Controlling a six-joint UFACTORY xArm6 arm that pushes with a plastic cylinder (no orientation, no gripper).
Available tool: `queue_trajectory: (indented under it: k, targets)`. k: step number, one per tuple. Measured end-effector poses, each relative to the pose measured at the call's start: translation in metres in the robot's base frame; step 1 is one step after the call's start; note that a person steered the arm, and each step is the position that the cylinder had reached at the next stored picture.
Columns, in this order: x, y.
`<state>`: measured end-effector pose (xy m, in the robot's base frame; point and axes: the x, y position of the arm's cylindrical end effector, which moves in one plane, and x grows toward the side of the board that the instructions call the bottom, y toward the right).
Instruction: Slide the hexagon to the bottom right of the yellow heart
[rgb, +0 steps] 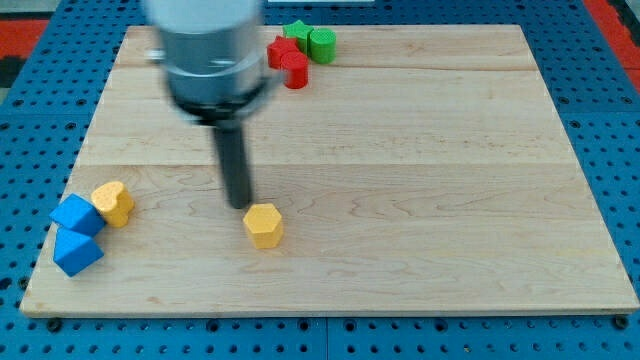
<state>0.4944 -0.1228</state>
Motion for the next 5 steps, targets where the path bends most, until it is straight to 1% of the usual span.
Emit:
queue_trajectory:
  k: [1, 2, 3, 4, 5]
  targets:
    - [0.001, 0.092]
    - [0.018, 0.120]
    - [0.043, 0.126]
    - [0.041, 0.050]
    - [0.006, -0.018]
